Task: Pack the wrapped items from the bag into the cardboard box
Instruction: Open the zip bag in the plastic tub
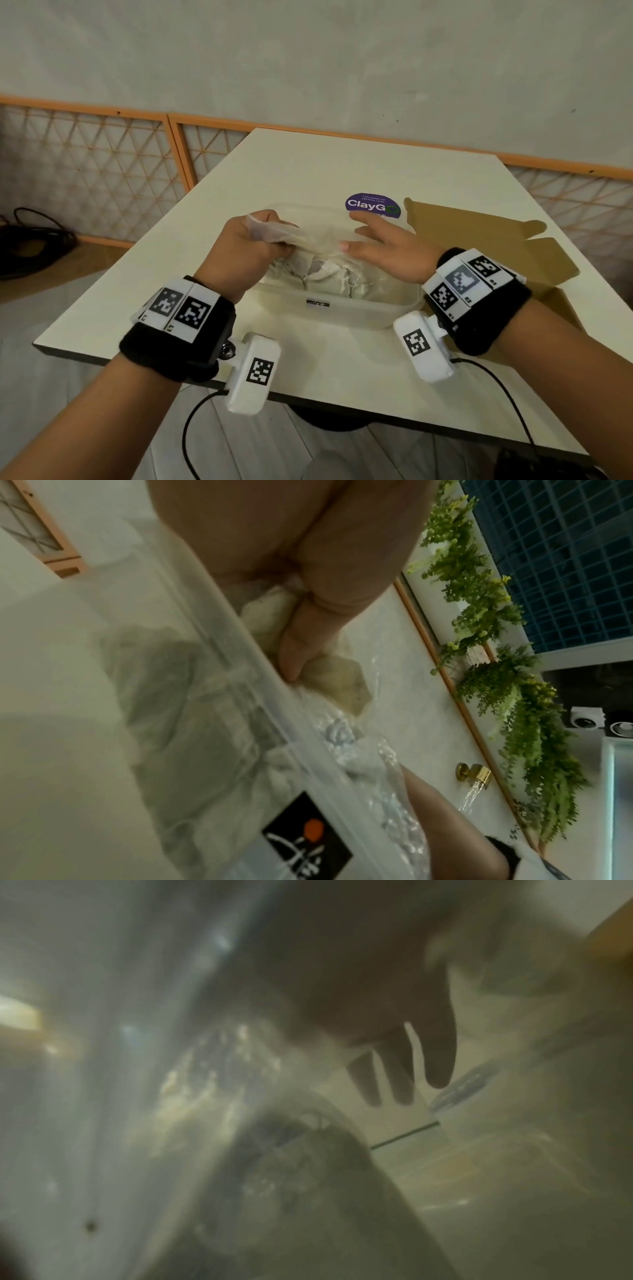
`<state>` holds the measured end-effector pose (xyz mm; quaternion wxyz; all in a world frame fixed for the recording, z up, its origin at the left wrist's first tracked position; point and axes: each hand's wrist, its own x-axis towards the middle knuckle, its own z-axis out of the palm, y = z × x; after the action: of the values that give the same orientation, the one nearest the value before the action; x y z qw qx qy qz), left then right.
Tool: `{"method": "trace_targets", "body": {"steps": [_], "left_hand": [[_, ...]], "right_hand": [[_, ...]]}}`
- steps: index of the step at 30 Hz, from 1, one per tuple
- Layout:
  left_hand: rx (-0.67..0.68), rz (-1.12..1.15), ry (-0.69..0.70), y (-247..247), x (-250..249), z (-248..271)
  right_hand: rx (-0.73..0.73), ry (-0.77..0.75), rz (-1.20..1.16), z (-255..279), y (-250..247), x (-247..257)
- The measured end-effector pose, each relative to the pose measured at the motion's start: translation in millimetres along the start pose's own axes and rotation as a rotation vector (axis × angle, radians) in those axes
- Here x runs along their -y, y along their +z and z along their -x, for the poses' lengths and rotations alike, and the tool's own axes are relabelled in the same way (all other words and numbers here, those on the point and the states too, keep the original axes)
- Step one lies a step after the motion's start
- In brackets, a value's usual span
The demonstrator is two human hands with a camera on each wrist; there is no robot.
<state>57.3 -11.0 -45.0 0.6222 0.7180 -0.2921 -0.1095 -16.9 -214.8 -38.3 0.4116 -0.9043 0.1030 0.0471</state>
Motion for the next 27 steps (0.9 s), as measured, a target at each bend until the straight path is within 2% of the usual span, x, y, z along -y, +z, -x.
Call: {"method": "trace_targets", "body": {"steps": [2, 5, 7, 11, 13, 15, 17, 20, 23, 27], "left_hand": [[-0.028, 0.005, 0.002, 1.6, -1.1, 0.9], [-0.110, 0.012, -0.032, 3.8, 0.9, -3.0], [-0.082, -0.003, -0.060, 7.1, 1.9, -3.6], [-0.010, -0.125, -0.087, 4.6, 1.4, 1.5], [0.036, -0.042, -0.107, 1.8, -1.9, 1.9], [0.019, 0.059, -0.163, 1.9, -3.9, -2.5], [-0.034, -0.097, -0.176, 5.9, -1.1, -8.9], [0.043, -0.445, -0.183, 14.2, 5.5, -19.1], [0.063, -0.466, -0.244, 17.6, 8.7, -32.1], [0.031, -0.521, -0.198, 22.7, 12.6, -38.4]], "right_hand": [[0.059, 0.016, 0.057, -2.7, -1.5, 1.3], [0.046, 0.038, 0.118, -6.4, -2.2, 1.0], [-0.019, 0.012, 0.161, -7.4, -0.9, -0.7], [-0.159, -0.070, 0.083, -7.4, 0.3, -8.3], [-0.187, -0.098, 0.036, -8.4, 1.9, -12.2], [-0.192, -0.117, 0.047, -9.1, 4.0, -13.6], [-0.177, -0.144, 0.055, -9.4, 5.9, -14.2], [-0.162, -0.219, 0.070, -8.9, 6.7, -13.0], [-0.181, -0.241, 0.085, -12.6, 5.6, -12.2], [-0.069, -0.194, 0.063, -15.8, 0.6, -8.4]]}}
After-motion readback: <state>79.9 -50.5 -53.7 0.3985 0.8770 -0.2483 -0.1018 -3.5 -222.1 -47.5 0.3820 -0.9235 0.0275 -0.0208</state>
